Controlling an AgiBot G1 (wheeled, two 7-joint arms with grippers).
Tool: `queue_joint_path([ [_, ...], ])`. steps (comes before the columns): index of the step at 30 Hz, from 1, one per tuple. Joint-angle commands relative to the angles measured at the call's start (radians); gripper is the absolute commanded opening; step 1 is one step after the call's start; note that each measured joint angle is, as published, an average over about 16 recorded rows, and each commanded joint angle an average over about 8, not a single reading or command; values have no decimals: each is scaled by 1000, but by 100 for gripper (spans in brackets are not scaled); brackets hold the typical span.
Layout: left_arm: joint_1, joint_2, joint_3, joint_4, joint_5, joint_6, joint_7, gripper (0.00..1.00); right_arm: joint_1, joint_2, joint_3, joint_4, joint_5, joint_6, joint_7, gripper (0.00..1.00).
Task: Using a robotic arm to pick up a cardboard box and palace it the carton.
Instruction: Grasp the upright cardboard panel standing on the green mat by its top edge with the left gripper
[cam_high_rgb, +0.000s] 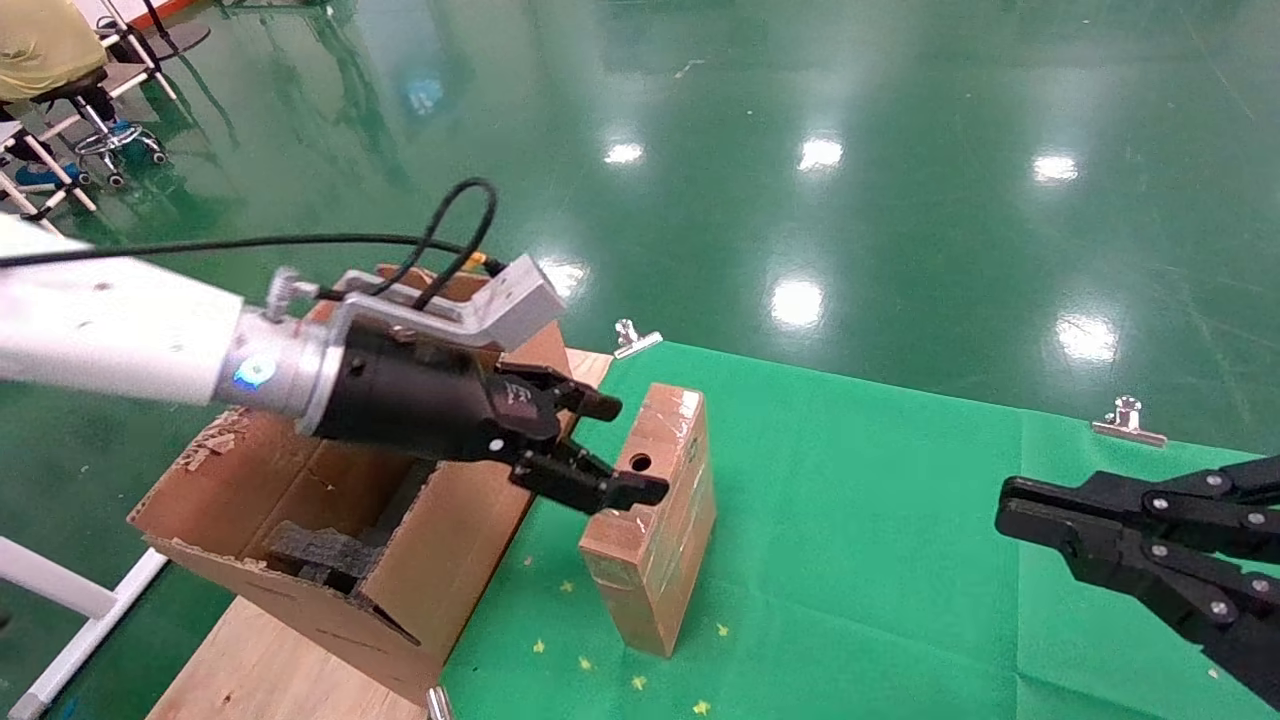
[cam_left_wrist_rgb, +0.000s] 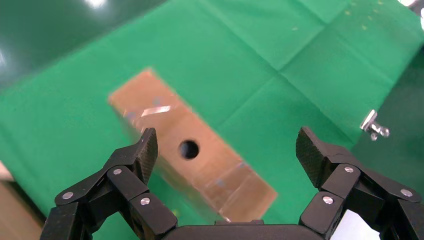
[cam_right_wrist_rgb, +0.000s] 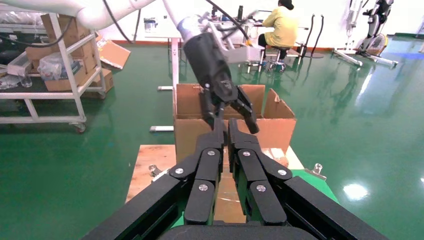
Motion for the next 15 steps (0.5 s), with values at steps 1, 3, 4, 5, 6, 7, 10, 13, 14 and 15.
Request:
queue_joint_path([
  [1, -36, 23, 24, 27, 45, 7, -83, 100, 0, 0, 0, 0, 0, 0, 0, 0],
  [3, -68, 48, 47, 45, 88, 22, -143, 100, 0, 0, 0, 0, 0, 0, 0, 0],
  [4, -83, 61, 59, 51, 109, 30, -169, 100, 0, 0, 0, 0, 0, 0, 0, 0],
  [5, -96, 74, 70, 57, 127, 37, -192, 100, 0, 0, 0, 0, 0, 0, 0, 0],
  [6, -109, 87, 81, 62, 144, 45, -212, 100, 0, 0, 0, 0, 0, 0, 0, 0],
  [7, -120, 100, 91, 67, 160, 52, -231, 100, 0, 0, 0, 0, 0, 0, 0, 0],
  [10, -147, 136, 120, 78, 196, 68, -276, 100, 0, 0, 0, 0, 0, 0, 0, 0],
  [13, -168, 168, 149, 82, 224, 81, -308, 100, 0, 0, 0, 0, 0, 0, 0, 0],
  [14, -174, 176, 159, 81, 231, 85, -316, 100, 0, 0, 0, 0, 0, 0, 0, 0],
  [15, -180, 185, 170, 80, 238, 88, -324, 100, 0, 0, 0, 0, 0, 0, 0, 0],
])
